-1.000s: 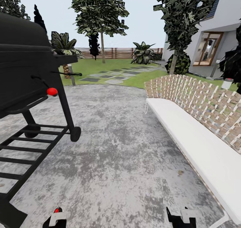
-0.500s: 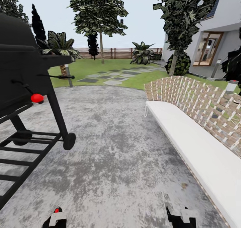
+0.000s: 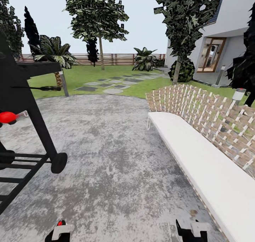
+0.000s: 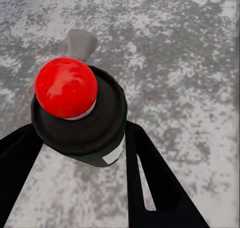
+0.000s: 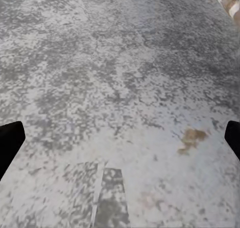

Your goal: In the garden, pick up the pesticide atomizer on the floor and spray pesticide onto both trees until each tree trunk is fully covered.

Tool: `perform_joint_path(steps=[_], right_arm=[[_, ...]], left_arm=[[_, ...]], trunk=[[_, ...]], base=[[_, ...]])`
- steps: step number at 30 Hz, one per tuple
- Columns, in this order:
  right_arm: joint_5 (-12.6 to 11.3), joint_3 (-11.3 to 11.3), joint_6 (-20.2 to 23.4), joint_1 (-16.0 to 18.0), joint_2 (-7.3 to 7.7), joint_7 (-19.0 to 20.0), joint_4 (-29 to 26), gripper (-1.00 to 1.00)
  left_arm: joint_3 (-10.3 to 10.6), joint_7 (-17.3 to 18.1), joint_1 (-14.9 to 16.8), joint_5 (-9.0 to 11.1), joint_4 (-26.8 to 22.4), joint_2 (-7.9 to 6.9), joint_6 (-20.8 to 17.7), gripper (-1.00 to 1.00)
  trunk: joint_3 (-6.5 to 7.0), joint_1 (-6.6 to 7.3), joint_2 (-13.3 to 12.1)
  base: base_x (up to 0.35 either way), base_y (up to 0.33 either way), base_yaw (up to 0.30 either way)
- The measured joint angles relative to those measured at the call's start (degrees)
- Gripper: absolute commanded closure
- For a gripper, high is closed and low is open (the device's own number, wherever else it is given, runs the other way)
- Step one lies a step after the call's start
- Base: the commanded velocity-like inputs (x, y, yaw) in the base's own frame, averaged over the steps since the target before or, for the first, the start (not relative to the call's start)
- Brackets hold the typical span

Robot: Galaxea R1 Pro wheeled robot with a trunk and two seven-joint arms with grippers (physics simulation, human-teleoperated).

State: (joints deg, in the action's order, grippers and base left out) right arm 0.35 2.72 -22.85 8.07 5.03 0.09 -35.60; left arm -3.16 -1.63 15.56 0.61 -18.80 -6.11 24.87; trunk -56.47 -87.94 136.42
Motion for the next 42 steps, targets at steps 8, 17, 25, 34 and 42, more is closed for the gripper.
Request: perform_joint_path(steps=[8,17,25,34,42], right_arm=[[-0.06,0.00,0.00,-0.02,-0.02,0.00,-0.03,-1.00],[-0.04,0.00,0.00,-0.02,-0.02,0.00,-0.03,-1.00],[-0.07,0.00,0.00,-0.01,-0.02,0.00,-0.03,-1.00],[-0.08,0.00,0.00,-0.02,-0.02,0.00,-0.07,-1.00],[-0.08,0.00,0.00,-0.01,-0.02,0.00,-0.09,-1.00]], left_arm=[[0.00,-0.03,0.00,0.00,0.00,-0.02,0.00,1.00],[-0.05,-0.04,0.00,0.00,0.00,-0.04,0.00,1.00],[-0.06,-0.04,0.00,0.00,0.00,-0.04,0.00,1.00],[-0.03,-0.04,0.00,0.00,0.00,-0.04,0.00,1.00],[-0.08,-0.04,0.00,0.00,0.00,-0.04,0.00,1.00]], trunk=[[0.47,0.00,0.00],[0.49,0.00,0.00],[0.67,0.00,0.00],[0.83,0.00,0.00],[0.83,0.00,0.00]], base=[[0.334,-0.067,0.000],[0.339,-0.003,0.000],[0.339,0.000,0.113],[0.339,0.000,0.039],[0.339,0.000,0.001]])
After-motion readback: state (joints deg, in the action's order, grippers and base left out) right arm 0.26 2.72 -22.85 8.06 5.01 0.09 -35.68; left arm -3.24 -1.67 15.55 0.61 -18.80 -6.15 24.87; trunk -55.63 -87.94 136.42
